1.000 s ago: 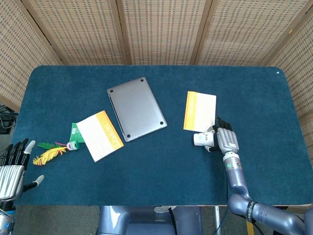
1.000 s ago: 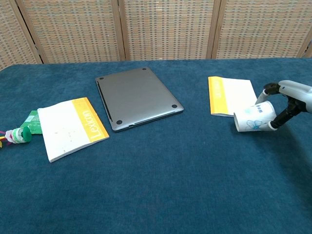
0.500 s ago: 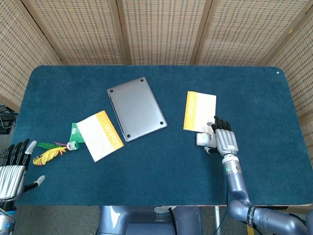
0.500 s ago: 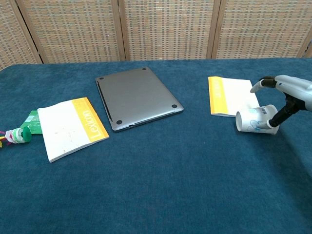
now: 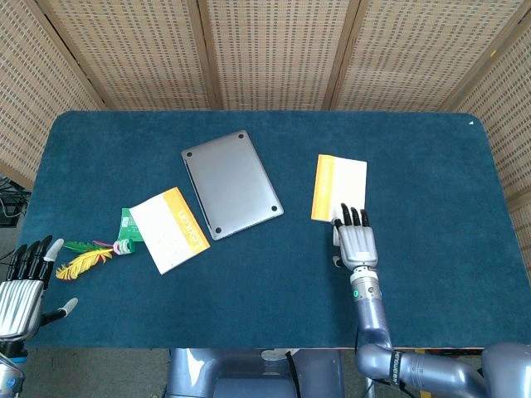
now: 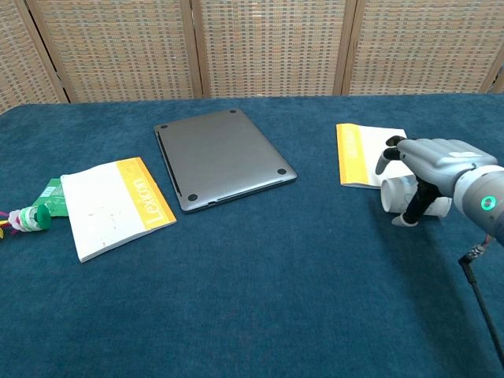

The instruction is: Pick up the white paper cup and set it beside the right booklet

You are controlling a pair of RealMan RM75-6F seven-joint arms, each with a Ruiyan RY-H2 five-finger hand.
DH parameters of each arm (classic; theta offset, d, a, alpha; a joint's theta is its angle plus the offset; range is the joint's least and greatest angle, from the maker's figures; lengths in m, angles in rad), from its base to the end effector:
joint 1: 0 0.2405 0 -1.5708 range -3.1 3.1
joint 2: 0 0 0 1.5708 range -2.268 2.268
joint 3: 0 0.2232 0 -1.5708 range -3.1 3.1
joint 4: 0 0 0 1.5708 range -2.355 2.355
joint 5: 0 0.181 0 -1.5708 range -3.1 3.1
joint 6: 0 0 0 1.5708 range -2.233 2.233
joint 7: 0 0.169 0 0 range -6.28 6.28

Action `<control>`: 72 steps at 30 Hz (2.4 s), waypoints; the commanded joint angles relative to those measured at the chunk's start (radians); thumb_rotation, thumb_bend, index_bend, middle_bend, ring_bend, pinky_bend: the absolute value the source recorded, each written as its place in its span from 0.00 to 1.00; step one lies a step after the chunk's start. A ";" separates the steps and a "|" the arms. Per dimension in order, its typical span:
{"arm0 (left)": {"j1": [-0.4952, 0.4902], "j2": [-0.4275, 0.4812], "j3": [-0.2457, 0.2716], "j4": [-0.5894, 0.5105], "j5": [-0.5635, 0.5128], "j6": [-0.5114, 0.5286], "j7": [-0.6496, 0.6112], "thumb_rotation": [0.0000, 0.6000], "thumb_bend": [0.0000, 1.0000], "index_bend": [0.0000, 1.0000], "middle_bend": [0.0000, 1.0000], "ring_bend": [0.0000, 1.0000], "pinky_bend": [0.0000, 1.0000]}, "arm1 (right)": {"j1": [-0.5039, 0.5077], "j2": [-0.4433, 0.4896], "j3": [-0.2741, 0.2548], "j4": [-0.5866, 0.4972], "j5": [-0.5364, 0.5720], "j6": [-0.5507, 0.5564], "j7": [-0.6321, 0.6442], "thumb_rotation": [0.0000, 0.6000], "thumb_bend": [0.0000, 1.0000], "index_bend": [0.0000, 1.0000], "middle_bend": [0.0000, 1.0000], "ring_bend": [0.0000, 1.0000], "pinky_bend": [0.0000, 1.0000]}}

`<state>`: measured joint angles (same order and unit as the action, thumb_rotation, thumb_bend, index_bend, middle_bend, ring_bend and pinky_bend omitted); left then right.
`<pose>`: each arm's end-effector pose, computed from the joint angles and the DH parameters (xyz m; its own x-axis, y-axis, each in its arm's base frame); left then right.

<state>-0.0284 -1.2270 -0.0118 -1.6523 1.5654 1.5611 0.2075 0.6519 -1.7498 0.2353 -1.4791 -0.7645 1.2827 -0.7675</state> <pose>-0.2527 0.1784 0.1415 0.4524 -0.0140 0.8917 0.8915 -0.0206 -0.4526 -0.1590 -0.3223 -0.0060 0.4835 -0.2246 0.8460 -0.8658 0.0191 0.4999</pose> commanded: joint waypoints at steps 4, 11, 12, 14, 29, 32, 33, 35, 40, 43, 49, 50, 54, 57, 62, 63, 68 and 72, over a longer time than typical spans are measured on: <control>-0.001 0.000 0.004 -0.001 0.007 -0.002 -0.001 1.00 0.15 0.00 0.00 0.00 0.00 | 0.024 -0.044 0.012 0.053 0.021 0.020 -0.049 1.00 0.32 0.30 0.00 0.00 0.00; -0.003 -0.003 0.009 -0.001 0.010 -0.007 0.006 1.00 0.15 0.00 0.00 0.00 0.00 | 0.024 -0.057 0.017 0.094 0.026 0.013 -0.064 1.00 0.32 0.32 0.00 0.00 0.00; -0.003 -0.003 0.009 -0.002 0.010 -0.007 0.006 1.00 0.15 0.00 0.00 0.00 0.00 | 0.024 -0.058 0.017 0.097 0.026 0.012 -0.064 1.00 0.32 0.33 0.00 0.00 0.00; -0.003 -0.004 0.010 -0.002 0.011 -0.008 0.009 1.00 0.15 0.00 0.00 0.00 0.00 | 0.025 -0.061 0.020 0.110 0.027 0.005 -0.064 1.00 0.32 0.34 0.00 0.00 0.00; -0.004 -0.002 0.011 -0.002 0.010 -0.012 0.002 1.00 0.15 0.00 0.00 0.00 0.00 | 0.037 -0.095 0.028 0.162 0.025 0.000 -0.107 1.00 0.38 0.40 0.00 0.00 0.00; -0.005 -0.003 0.012 -0.002 0.012 -0.012 0.004 1.00 0.15 0.00 0.00 0.00 0.00 | 0.033 -0.093 0.029 0.157 0.018 0.004 -0.105 1.00 0.41 0.44 0.00 0.00 0.00; -0.005 -0.003 0.012 -0.002 0.012 -0.012 0.005 1.00 0.15 0.00 0.00 0.00 0.00 | 0.032 -0.091 0.028 0.152 0.013 0.006 -0.103 1.00 0.41 0.44 0.00 0.00 0.00; -0.004 -0.004 0.013 -0.003 0.014 -0.012 0.008 1.00 0.15 0.00 0.00 0.00 0.00 | 0.028 -0.084 0.026 0.141 -0.001 0.011 -0.096 1.00 0.42 0.45 0.00 0.00 0.00; -0.003 -0.007 0.015 -0.003 0.016 -0.011 0.014 1.00 0.15 0.00 0.00 0.00 0.00 | 0.012 -0.060 0.039 0.089 -0.035 0.013 -0.034 1.00 0.41 0.46 0.00 0.00 0.00; -0.004 -0.010 0.015 -0.002 0.017 -0.010 0.018 1.00 0.15 0.00 0.00 0.00 0.00 | -0.015 -0.025 0.087 0.003 -0.028 -0.019 0.093 1.00 0.41 0.46 0.00 0.00 0.00; -0.004 -0.013 0.017 -0.004 0.019 -0.011 0.025 1.00 0.15 0.00 0.00 0.00 0.00 | -0.059 0.043 0.170 -0.126 0.026 -0.064 0.260 1.00 0.40 0.45 0.00 0.00 0.00; -0.003 -0.014 0.017 -0.004 0.022 -0.009 0.027 1.00 0.15 0.00 0.00 0.00 0.00 | -0.067 0.052 0.181 -0.141 0.033 -0.073 0.291 1.00 0.40 0.46 0.00 0.00 0.00; -0.002 -0.016 0.019 -0.005 0.026 -0.007 0.033 1.00 0.15 0.00 0.00 0.00 0.00 | -0.096 0.078 0.212 -0.175 0.055 -0.113 0.410 1.00 0.40 0.47 0.00 0.00 0.00; -0.001 -0.017 0.020 -0.005 0.027 -0.006 0.036 1.00 0.15 0.00 0.00 0.00 0.00 | -0.115 0.090 0.227 -0.179 0.066 -0.149 0.502 1.00 0.40 0.47 0.00 0.00 0.00; 0.000 -0.019 0.020 -0.005 0.029 -0.003 0.038 1.00 0.15 0.00 0.00 0.00 0.00 | -0.138 0.089 0.228 -0.146 0.056 -0.195 0.623 1.00 0.39 0.48 0.00 0.00 0.00; -0.001 -0.019 0.020 -0.005 0.028 -0.005 0.040 1.00 0.15 0.00 0.00 0.00 0.00 | -0.140 0.086 0.224 -0.134 0.046 -0.200 0.639 1.00 0.39 0.48 0.00 0.00 0.00; -0.001 -0.023 0.019 -0.005 0.026 -0.006 0.047 1.00 0.15 0.00 0.00 0.00 0.00 | -0.144 0.060 0.199 -0.082 0.011 -0.203 0.689 1.00 0.39 0.48 0.00 0.00 0.00; 0.000 -0.024 0.019 -0.005 0.026 -0.005 0.048 1.00 0.15 0.00 0.00 0.00 0.00 | -0.152 0.038 0.195 -0.051 -0.015 -0.210 0.754 1.00 0.39 0.48 0.00 0.00 0.00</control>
<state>-0.0287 -1.2511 0.0067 -1.6576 1.5911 1.5565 0.2554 0.5068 -1.6956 0.4365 -1.5518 -0.7605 1.0786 -0.0475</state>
